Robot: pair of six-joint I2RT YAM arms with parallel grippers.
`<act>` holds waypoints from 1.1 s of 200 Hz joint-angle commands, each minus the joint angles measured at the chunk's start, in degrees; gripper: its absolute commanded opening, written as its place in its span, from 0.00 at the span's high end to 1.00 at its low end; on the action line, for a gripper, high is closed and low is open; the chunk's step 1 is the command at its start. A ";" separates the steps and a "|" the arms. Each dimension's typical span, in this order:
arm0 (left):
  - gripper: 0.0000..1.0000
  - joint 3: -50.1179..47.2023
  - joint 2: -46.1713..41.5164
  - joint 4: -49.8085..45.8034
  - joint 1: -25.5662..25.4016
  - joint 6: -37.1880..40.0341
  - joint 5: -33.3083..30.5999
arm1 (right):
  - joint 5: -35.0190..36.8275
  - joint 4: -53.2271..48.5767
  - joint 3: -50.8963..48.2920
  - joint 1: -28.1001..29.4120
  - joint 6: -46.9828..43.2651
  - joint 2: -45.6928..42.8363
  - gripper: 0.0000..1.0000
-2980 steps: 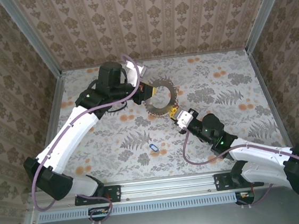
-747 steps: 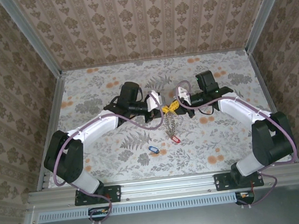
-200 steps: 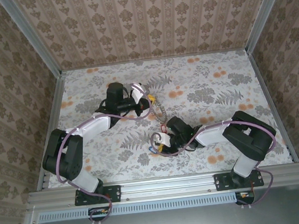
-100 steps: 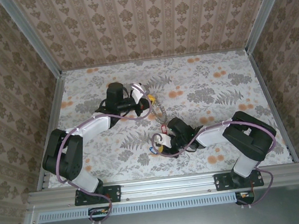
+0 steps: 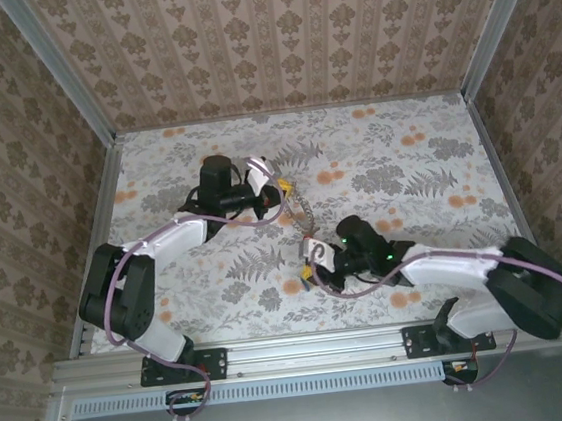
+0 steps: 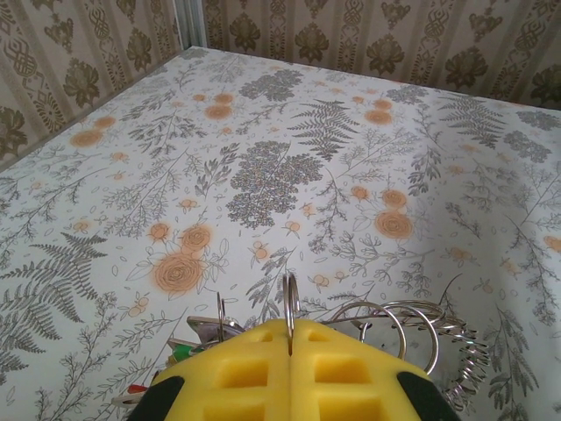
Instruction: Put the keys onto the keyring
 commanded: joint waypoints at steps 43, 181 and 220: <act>1.00 -1.77 -3.66 0.85 -0.07 1.50 3.40 | 6.84 -15.27 0.37 -5.85 5.07 -26.99 1.00; 1.00 0.18 -5.50 -13.11 -8.28 10.40 7.43 | 16.29 -27.21 6.71 -15.66 -9.74 -31.39 1.00; 1.00 -0.85 -6.15 -10.78 -9.48 8.48 7.07 | 12.73 -28.17 7.55 -15.66 -13.65 -28.58 1.00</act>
